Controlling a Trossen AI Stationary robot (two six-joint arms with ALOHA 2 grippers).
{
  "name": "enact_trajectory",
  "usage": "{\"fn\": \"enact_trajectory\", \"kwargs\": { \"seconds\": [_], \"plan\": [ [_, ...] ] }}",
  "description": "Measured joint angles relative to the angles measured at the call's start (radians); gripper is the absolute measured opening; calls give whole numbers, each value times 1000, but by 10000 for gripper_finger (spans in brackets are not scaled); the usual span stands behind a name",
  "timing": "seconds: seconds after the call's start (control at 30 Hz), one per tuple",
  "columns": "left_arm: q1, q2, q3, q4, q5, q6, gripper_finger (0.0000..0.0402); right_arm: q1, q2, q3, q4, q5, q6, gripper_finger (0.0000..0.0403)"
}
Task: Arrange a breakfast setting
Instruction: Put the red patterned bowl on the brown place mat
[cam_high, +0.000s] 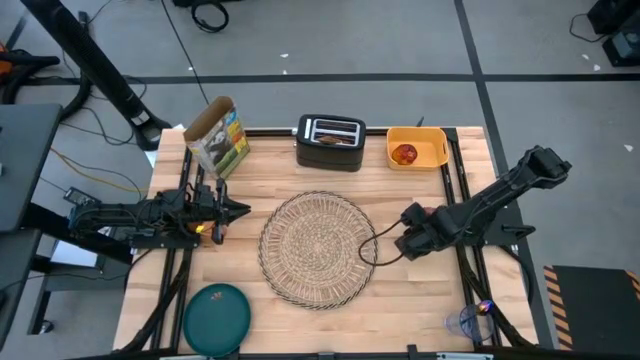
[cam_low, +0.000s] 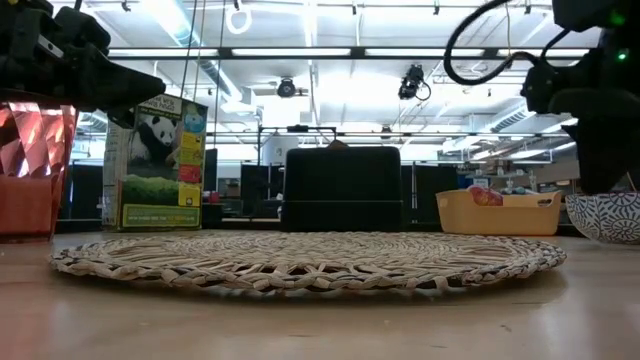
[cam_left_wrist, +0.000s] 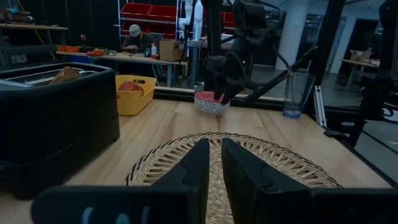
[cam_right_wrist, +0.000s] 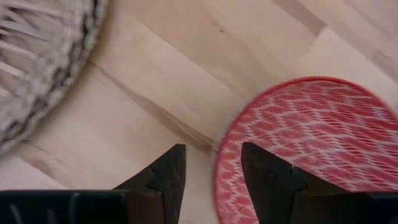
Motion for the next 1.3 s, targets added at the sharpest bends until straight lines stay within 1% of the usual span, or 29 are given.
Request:
{"fn": "enact_trajectory", "kwargs": {
  "seconds": [0.2, 0.37, 0.53, 0.73, 0.77, 0.87, 0.93, 1.03, 1.17, 1.3],
  "plan": [
    [0, 0, 0, 0, 0, 0, 50, 1, 2, -63, 94, -18, 0, 159],
    [0, 0, 0, 0, 0, 0, 50, 15, 30, -89, 105, -23, 7, 146],
    [0, 0, 0, 0, 0, 0, 50, 15, 53, -89, 94, -29, -2, 105],
    [0, 0, 0, 0, 0, 0, 50, 16, 58, -71, 72, -37, -9, 26],
    [0, 0, 0, 0, 0, 0, 50, 15, 58, -57, 69, -34, -20, 20],
    [0, 0, 0, 0, 0, 0, 50, 16, 68, 22, 32, -26, -60, 20],
    [0, 0, 0, 0, 0, 0, 50, 16, 93, 91, -6, -9, -122, 20],
    [0, 0, 0, 0, 0, 0, 50, 16, 155, 222, 3, 49, -270, 20],
    [0, 0, 0, 1, 0, 0, 50, 6, 291, 417, -3, 122, -536, 20],
    [0, 0, 0, 1, 0, 0, 50, -17, 428, 585, 6, 127, -823, 20]
  ]
}}
